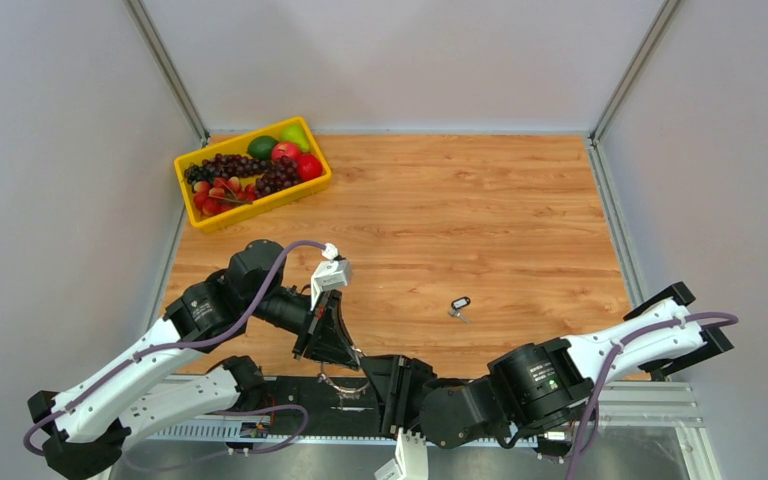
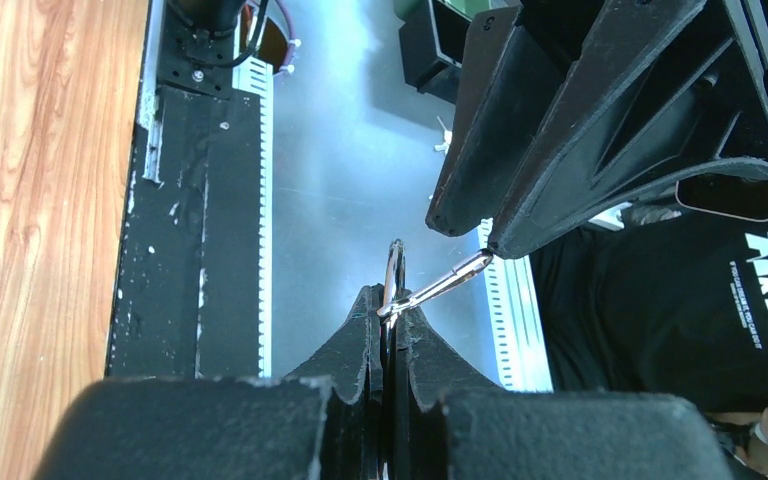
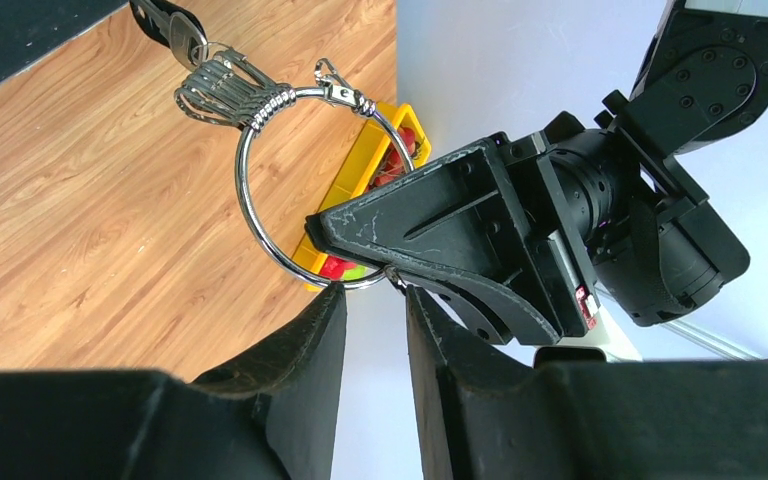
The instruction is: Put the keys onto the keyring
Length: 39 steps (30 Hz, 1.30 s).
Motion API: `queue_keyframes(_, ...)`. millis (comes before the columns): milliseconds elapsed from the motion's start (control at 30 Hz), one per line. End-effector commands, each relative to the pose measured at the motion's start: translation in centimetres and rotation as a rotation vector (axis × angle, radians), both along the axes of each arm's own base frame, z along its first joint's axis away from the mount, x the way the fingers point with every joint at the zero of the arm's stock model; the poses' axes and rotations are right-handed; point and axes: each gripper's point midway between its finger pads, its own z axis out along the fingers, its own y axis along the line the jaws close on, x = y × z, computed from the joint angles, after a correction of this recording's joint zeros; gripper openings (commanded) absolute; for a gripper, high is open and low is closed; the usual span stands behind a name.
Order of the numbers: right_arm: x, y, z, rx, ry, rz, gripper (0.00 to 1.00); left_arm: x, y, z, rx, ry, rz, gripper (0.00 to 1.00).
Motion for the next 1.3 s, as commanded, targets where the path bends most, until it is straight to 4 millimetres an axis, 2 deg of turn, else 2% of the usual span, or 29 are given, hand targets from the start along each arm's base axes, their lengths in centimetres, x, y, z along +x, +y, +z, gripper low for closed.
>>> queue_keyframes(0, -0.1, 0.4, 1.7, 0.032, -0.023, 0.003, 0.34, -0.5, 0.2, 0.4, -0.018, -0.013, -0.035, 0.00)
queue_keyframes(300, -0.4, 1.2, 1.8, 0.028, -0.034, 0.002, 0.34, -0.7, 0.3, 0.1, -0.017, -0.015, -0.052, 0.00)
queue_keyframes(567, -0.7, 2.0, 1.7, 0.020, -0.036, 0.006, 0.28, -1.0, 0.6, -0.2, -0.014, -0.017, -0.060, 0.00)
queue_keyframes(767, -0.8, 2.3, 1.8, 0.023, -0.035, 0.001, 0.15, -1.3, 0.8, -0.3, -0.019, -0.018, -0.075, 0.00)
queue_keyframes(967, -0.8, 2.4, 1.8, 0.021, -0.033, -0.003, 0.11, -1.6, 1.2, -0.2, -0.030, -0.034, -0.092, 0.00)
queue_keyframes(1100, -0.9, 2.4, 1.7, 0.018, -0.030, -0.006, 0.00, -1.9, 1.4, -0.5, -0.022, -0.032, -0.102, 0.00)
queue_keyframes(1267, -0.7, 2.4, 1.4, 0.012, -0.020, -0.024, 0.00, -2.1, 1.7, -0.3, -0.034, -0.046, -0.109, 0.00)
